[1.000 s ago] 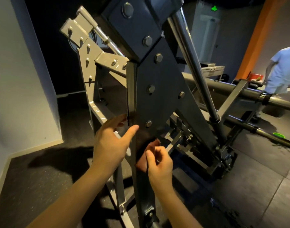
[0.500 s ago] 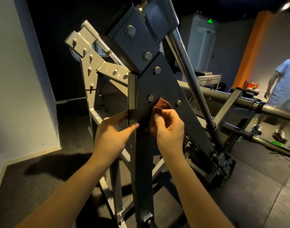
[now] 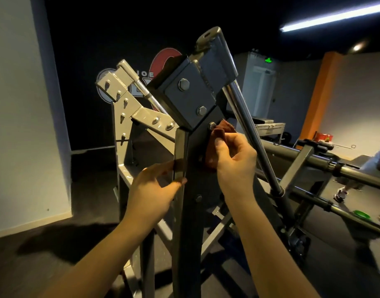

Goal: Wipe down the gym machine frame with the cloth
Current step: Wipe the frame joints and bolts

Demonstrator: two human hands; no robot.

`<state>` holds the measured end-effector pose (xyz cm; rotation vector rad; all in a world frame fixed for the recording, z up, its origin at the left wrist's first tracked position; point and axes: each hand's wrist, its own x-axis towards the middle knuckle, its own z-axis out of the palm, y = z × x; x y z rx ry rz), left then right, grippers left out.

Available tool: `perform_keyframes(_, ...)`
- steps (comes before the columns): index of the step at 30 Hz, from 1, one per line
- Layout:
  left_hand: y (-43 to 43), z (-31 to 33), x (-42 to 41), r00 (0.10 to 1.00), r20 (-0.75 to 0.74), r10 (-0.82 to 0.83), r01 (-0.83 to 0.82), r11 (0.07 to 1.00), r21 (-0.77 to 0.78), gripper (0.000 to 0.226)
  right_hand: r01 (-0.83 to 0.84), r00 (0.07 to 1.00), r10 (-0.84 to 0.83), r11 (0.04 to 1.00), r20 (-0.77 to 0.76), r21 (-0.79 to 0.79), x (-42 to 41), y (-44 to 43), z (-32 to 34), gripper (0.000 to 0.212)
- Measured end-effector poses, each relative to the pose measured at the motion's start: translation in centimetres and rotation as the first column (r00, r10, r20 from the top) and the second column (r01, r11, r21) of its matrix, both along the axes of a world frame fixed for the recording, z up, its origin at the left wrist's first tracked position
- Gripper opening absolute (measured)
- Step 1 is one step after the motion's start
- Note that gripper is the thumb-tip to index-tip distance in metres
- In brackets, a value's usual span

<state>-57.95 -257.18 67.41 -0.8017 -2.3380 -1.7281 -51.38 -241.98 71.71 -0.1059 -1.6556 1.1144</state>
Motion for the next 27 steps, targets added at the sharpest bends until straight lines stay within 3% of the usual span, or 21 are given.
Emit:
perform_keyframes(4,0.0,0.1,0.1,1.0,0.003,0.027,-0.027,0.999,0.024,0.021,-0.009,0.998,-0.014,0.934,0.062,0.356,0.7,0.5,-0.2,0.019)
perform_keyframes(8,-0.2,-0.2,0.4,0.995,0.073,0.061,-0.062,0.998,0.009,0.014,-0.001,0.986,-0.113,0.729,0.122,0.684,1.4,1.3,-0.3,0.02)
perform_keyframes(10,-0.4,-0.7,0.7,0.992,0.063,0.106,-0.106,0.994,-0.01,0.01,-0.009,0.982,-0.133,0.674,0.134,0.738,2.0,1.6,-0.5,0.019)
perform_keyframes(12,-0.8,-1.6,1.4,0.99,0.054,0.134,-0.133,0.991,-0.012,0.017,-0.088,0.982,-0.042,0.768,0.186,0.635,3.1,1.4,-1.5,0.017)
perform_keyframes(15,-1.9,-2.8,2.9,0.987,0.065,0.147,-0.145,0.989,-0.033,0.027,-0.286,0.925,0.211,0.935,0.317,0.212,4.7,1.0,-3.9,0.008)
perform_keyframes(17,-3.0,-3.3,3.9,0.989,0.027,0.143,-0.142,0.989,-0.035,0.023,-0.4,0.846,0.399,0.914,0.354,-0.072,5.4,1.0,-5.9,0.009)
perform_keyframes(20,-4.6,-3.9,4.8,0.995,-0.03,0.09,-0.092,0.995,-0.039,0.039,-0.491,0.713,0.587,0.808,0.383,-0.325,5.9,0.5,-8.2,0.009)
perform_keyframes(22,-5.4,-4.4,4.9,1.0,-0.023,0.006,-0.008,0.997,-0.082,0.059,-0.5,0.663,0.643,0.762,0.383,-0.412,6.3,-0.3,-9.4,0.01)
perform_keyframes(24,-6.0,-4.7,4.6,0.998,0.001,-0.069,0.069,0.987,-0.143,0.065,-0.497,0.65,0.656,0.749,0.384,-0.439,6.5,-1.5,-10.1,0.012)
perform_keyframes(27,-6.4,-4.7,2.9,0.975,0.105,-0.194,0.21,0.961,-0.18,0.043,-0.468,0.66,0.634,0.766,0.403,-0.441,6.2,-3.0,-10.6,0.017)
